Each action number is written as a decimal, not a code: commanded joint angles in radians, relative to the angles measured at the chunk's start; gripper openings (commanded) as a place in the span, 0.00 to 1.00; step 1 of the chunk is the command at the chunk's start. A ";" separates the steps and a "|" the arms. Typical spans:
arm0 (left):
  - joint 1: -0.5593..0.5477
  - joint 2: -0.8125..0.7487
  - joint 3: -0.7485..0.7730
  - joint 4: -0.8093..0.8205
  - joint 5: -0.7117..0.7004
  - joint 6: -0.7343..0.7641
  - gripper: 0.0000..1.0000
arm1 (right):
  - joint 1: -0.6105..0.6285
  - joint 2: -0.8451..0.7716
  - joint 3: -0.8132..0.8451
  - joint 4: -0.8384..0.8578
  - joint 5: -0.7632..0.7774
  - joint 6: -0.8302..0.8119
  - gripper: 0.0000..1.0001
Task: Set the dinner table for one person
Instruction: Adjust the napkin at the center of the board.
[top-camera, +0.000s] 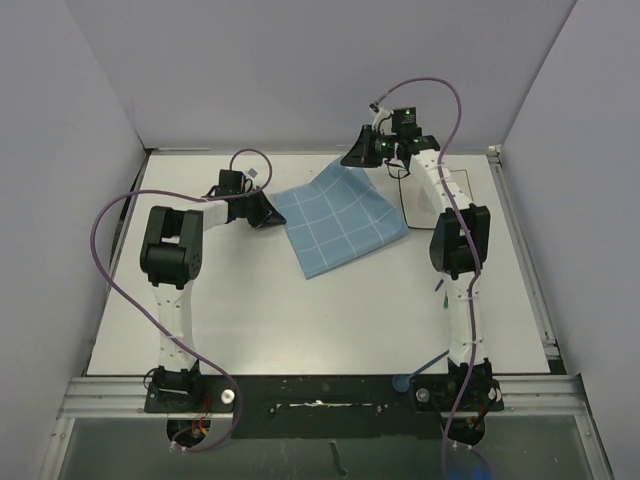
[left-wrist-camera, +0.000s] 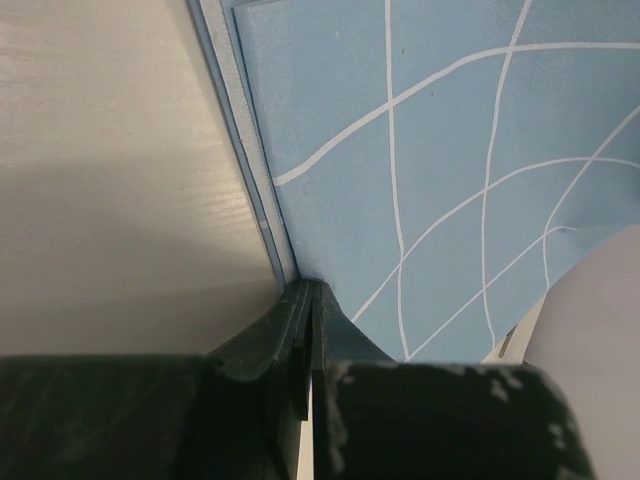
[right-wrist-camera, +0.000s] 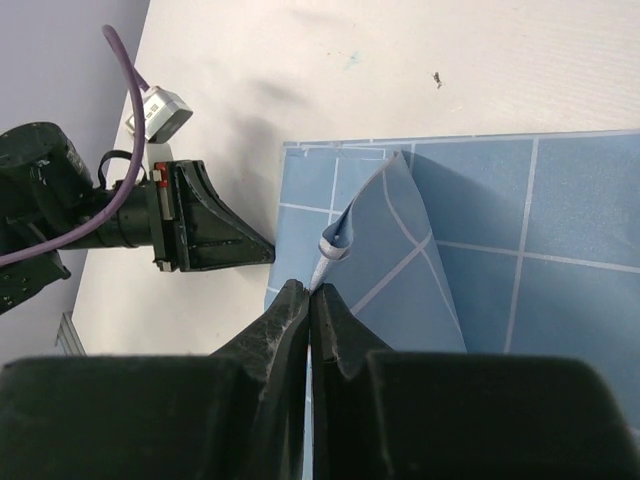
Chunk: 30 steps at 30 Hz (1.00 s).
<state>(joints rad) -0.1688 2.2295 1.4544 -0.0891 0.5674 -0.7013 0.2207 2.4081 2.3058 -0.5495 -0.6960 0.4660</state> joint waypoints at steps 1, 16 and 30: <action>-0.017 0.095 -0.016 -0.058 -0.080 0.037 0.00 | 0.010 0.022 0.056 0.096 -0.039 0.043 0.00; -0.017 0.077 -0.040 -0.072 -0.070 0.060 0.00 | -0.010 0.158 -0.004 0.230 0.012 0.092 0.00; -0.024 0.082 -0.040 -0.084 -0.069 0.073 0.00 | -0.037 0.135 0.015 0.269 0.054 0.103 0.00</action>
<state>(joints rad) -0.1684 2.2326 1.4528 -0.0814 0.5789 -0.6910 0.1974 2.5977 2.2868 -0.3412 -0.6659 0.5629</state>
